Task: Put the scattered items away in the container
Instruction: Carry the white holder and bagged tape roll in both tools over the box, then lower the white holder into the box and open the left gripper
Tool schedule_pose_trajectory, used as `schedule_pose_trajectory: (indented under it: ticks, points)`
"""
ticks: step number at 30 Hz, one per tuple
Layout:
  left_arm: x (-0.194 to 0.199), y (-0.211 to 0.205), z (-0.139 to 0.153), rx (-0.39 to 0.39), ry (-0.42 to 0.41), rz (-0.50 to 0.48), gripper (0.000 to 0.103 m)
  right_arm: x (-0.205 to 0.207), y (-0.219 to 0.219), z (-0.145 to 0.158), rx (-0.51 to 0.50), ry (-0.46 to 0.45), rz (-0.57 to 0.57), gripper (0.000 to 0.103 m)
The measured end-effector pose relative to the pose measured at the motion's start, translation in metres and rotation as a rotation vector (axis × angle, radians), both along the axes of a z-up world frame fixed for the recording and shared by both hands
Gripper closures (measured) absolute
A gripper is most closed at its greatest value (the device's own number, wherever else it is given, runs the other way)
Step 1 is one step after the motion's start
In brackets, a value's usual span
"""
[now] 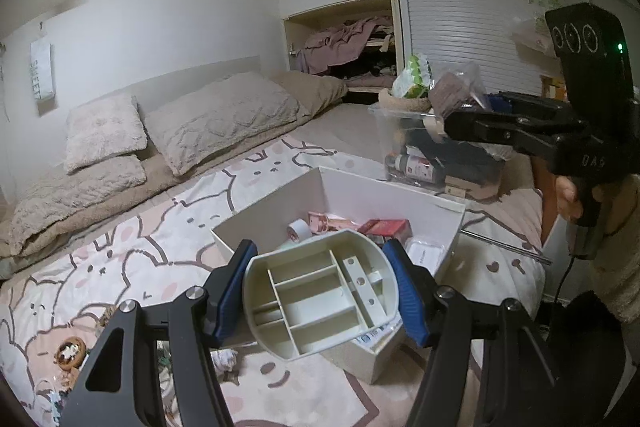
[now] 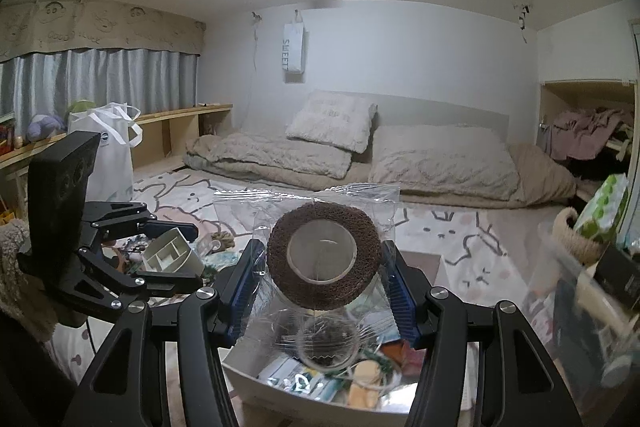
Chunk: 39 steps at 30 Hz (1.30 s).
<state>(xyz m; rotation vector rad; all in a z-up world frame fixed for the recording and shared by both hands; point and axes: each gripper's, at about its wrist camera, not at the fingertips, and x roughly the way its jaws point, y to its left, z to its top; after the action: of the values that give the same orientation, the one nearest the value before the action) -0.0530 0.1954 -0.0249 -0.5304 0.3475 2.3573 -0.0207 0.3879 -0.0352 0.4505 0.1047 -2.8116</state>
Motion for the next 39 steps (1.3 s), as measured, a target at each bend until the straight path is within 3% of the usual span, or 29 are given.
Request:
schedule_pose_trajectory:
  ticks: [13,22,30,39]
  points:
    - [-0.02,0.029,0.039,0.043,0.051,0.03,0.039,-0.036,0.043,0.022,-0.079,-0.036,0.024,0.044]
    - [-0.045,0.049,0.052,0.031,0.03,0.068,0.039,-0.056,0.055,0.032,-0.024,-0.055,0.048,0.044]
    - [-0.069,0.072,0.048,0.021,-0.013,0.089,0.039,-0.083,0.057,-0.001,-0.002,-0.151,0.118,0.044]
    - [-0.096,0.091,0.022,0.022,-0.097,0.115,0.039,-0.11,0.076,-0.05,0.026,-0.227,0.106,0.044]
